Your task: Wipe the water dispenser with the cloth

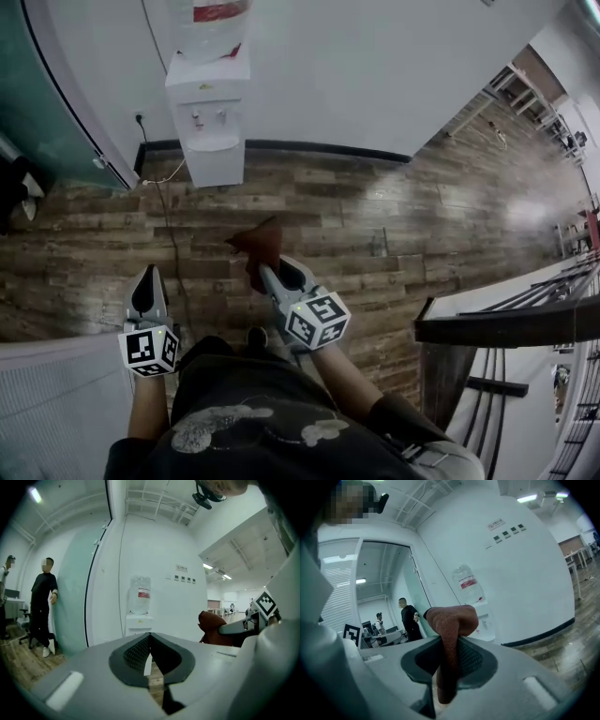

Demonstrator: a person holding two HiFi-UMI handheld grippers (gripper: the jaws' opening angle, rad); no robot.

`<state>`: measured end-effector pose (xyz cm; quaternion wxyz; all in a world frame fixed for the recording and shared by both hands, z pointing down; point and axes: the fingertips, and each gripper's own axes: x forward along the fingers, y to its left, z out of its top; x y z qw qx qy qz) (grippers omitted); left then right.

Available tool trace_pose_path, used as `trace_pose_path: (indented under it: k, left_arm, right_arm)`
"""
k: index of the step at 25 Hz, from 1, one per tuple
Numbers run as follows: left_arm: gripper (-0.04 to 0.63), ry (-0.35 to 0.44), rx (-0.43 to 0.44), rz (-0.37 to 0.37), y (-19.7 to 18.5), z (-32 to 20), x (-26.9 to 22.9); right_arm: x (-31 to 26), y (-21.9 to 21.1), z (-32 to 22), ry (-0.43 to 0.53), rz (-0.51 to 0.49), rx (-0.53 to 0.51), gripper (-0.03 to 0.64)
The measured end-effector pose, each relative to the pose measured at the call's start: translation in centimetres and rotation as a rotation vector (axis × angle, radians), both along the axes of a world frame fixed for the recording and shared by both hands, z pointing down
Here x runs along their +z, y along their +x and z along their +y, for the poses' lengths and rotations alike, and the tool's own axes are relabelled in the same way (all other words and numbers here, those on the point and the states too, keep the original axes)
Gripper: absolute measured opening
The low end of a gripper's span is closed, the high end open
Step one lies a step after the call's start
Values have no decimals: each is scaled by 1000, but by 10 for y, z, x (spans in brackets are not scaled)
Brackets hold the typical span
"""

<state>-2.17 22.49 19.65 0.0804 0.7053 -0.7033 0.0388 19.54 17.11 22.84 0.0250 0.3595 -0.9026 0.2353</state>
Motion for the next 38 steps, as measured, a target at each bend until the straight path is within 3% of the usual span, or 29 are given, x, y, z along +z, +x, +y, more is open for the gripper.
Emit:
trace_pose_path:
  k: [7, 15, 22, 27, 38]
  left_arm:
    - [18, -12, 24, 29, -12, -40, 1]
    - [18, -7, 129, 65, -32, -132, 9]
    - [18, 36, 167, 99, -82, -197, -14]
    - [18, 28, 202, 104, -109, -224, -10]
    - [18, -5, 185, 63, -134, -288, 1]
  right_arm:
    - [2, -19, -37, 11, 37, -6, 61]
    - [-12, -47, -113, 45, 60, 74, 61]
    - [-46, -119, -179, 159, 64, 73, 61]
    - [-39, -166, -192, 174, 116, 20, 61]
    - [-46, -177, -285, 213, 90, 131, 61]
